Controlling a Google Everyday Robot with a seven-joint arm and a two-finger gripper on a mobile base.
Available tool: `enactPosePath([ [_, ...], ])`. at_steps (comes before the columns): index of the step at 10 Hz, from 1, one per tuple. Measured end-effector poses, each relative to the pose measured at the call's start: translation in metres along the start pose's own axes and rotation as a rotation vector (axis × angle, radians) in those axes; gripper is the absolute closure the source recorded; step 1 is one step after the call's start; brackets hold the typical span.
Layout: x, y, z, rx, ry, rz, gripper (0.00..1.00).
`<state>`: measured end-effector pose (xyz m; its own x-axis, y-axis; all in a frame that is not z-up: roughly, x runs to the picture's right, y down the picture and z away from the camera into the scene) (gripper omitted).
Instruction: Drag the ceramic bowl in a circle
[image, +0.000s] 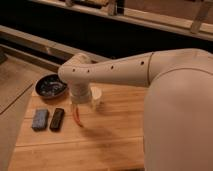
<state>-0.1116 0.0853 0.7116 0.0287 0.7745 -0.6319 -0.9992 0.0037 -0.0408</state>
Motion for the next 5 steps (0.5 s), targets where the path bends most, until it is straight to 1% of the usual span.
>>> enactPosePath([
  [1, -0.013, 0.001, -0.002, 0.000, -0.020, 0.010, 0.35],
  [2, -0.027, 0.009, -0.005, -0.002, -0.040, 0.003, 0.35],
  [3, -0.044, 0.022, -0.013, 0.000, -0.064, -0.031, 0.35],
  [5, -0.066, 0.034, -0.028, 0.009, -0.097, -0.080, 0.35],
])
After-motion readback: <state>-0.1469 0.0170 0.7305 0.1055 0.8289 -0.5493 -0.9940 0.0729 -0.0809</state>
